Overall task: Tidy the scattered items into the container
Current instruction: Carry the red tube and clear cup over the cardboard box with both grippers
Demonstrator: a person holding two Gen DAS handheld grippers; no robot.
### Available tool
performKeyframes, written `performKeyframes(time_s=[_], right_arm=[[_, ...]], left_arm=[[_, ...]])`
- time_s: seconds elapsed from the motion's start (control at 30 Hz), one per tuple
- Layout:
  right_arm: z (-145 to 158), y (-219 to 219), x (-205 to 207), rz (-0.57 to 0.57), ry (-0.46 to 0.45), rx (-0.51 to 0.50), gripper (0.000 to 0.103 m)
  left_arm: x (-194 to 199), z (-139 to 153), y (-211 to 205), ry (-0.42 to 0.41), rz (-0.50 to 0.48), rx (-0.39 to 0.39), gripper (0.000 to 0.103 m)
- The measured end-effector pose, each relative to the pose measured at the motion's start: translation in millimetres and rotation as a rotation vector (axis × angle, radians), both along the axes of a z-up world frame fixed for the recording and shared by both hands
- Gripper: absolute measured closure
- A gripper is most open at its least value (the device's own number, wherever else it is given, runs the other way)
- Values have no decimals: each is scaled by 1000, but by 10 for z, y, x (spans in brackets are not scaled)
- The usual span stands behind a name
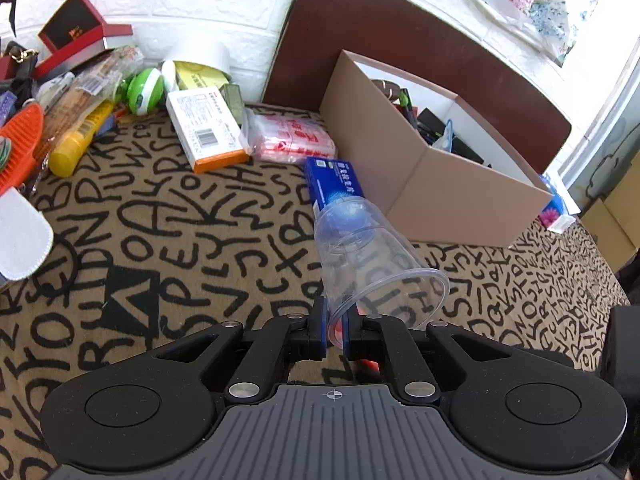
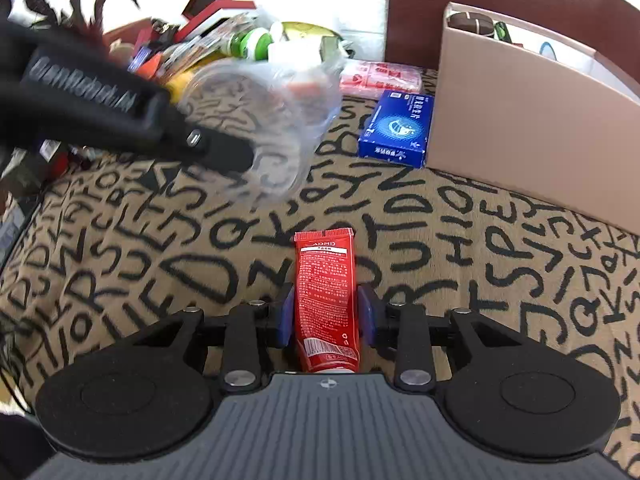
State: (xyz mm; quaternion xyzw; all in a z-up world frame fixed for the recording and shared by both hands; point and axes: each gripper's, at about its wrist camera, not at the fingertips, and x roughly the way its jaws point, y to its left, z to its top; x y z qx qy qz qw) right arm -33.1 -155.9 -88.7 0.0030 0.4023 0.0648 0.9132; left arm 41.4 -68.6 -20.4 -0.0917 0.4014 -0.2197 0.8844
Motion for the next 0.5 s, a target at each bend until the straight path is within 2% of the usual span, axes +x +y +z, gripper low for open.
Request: performKeyframes(time_s=[0.2,0.5], right_arm=[[58,-160,33,-63,-6,129,67],[529,-324,-110,-92,-144,129,67]], left_arm=[[-27,45,86,-10,28,-4,98],[13,327,-73,-81,-15,-37,98]])
